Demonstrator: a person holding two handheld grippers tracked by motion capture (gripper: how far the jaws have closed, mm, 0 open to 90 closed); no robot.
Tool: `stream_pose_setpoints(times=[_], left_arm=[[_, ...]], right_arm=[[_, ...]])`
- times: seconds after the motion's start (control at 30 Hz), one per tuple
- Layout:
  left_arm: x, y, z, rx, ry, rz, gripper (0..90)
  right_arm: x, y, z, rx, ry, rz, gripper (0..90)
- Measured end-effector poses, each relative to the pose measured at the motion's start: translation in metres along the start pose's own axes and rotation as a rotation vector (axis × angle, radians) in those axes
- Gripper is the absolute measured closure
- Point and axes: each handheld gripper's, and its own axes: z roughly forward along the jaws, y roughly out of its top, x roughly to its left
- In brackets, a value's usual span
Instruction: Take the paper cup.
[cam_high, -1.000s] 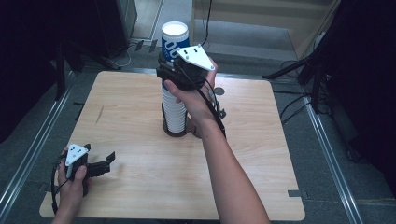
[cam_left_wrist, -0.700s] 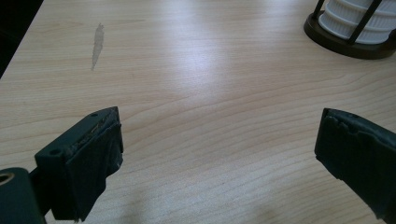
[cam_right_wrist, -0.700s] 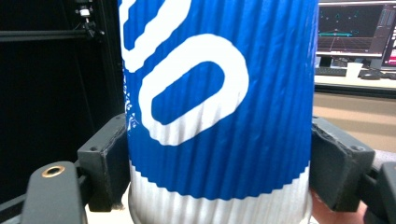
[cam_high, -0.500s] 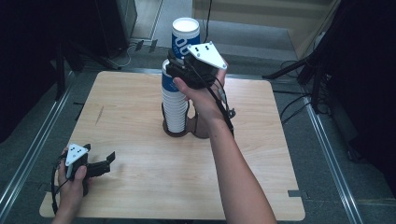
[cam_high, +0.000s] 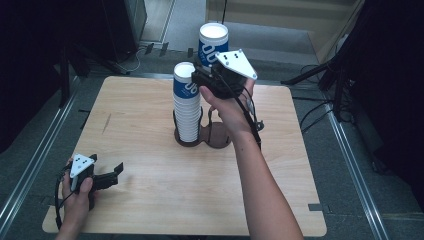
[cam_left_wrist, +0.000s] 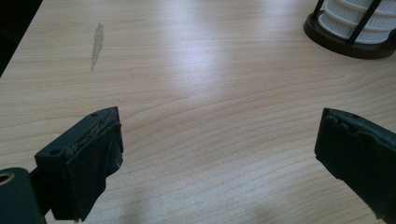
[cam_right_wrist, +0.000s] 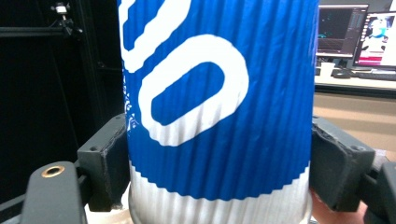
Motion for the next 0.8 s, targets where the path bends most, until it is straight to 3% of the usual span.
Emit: stream_pose_setpoints(times=[0.3, 0.8], left_arm=[[0.0, 0.0, 0.0, 0.0, 0.001, 0.001, 1.7], [0.0, 0.0, 0.0, 0.002, 0.002, 0.001, 1.7]], right_arm=[[-0.018, -0.008, -0.012, 0.0, -0.032, 0.003, 18.9], [-0.031, -0.029, -0.027, 0.019, -0.063, -0.012, 18.7]])
